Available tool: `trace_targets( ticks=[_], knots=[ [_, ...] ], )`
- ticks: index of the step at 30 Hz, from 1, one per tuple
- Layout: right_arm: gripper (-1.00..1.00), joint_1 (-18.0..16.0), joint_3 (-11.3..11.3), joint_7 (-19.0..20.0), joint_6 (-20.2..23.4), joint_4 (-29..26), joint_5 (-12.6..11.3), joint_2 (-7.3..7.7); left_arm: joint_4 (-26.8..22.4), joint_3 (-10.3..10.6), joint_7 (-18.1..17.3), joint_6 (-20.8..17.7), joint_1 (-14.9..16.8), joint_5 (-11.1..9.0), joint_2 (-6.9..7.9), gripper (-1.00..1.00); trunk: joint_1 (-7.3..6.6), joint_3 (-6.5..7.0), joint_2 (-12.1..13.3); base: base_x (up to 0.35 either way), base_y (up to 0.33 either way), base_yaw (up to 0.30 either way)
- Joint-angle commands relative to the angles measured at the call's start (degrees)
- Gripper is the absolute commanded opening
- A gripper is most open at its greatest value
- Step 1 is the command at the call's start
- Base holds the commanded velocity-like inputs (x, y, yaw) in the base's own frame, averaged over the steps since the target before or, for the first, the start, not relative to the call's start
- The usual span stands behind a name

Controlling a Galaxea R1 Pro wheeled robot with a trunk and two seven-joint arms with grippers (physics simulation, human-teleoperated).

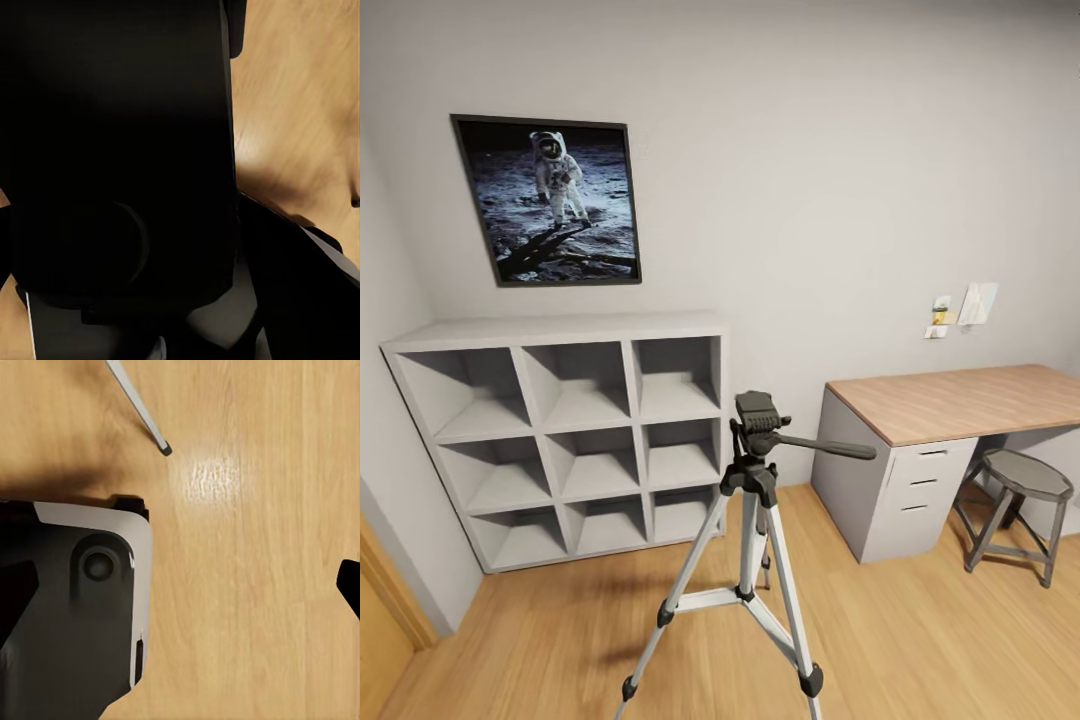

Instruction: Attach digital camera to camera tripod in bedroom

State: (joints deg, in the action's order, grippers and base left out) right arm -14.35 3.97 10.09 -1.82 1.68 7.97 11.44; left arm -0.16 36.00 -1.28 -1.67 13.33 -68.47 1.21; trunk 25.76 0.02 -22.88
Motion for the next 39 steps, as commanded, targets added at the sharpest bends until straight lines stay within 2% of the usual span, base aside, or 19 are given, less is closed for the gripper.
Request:
trace_targets(
  ticks=[1, 10, 39],
  knots=[
    [1.00, -0.06, 0.43, 0.10, -0.16, 0.16, 0.56, 0.01, -0.02, 0.47, -0.13, -0.17, 0.02, -0.53, 0.02, -1.00, 0.02, -0.02, -0.04, 0.003, -0.131, 0.000],
    [1.00, -0.06, 0.43, 0.10, -0.12, 0.16, 0.57, -0.01, -0.02, 0.47, -0.13, -0.17, 0.01, -0.59, 0.03, -1.00, 0.02, -0.02, -0.04, 0.001, -0.197, 0.000],
    [1.00, -0.06, 0.43, 0.10, -0.08, 0.16, 0.60, -0.01, -0.02, 0.47, -0.13, -0.09, 0.03, -0.62, 0.19, -1.00, 0.02, -0.02, -0.04, 0.000, -0.080, 0.000]
  ],
)
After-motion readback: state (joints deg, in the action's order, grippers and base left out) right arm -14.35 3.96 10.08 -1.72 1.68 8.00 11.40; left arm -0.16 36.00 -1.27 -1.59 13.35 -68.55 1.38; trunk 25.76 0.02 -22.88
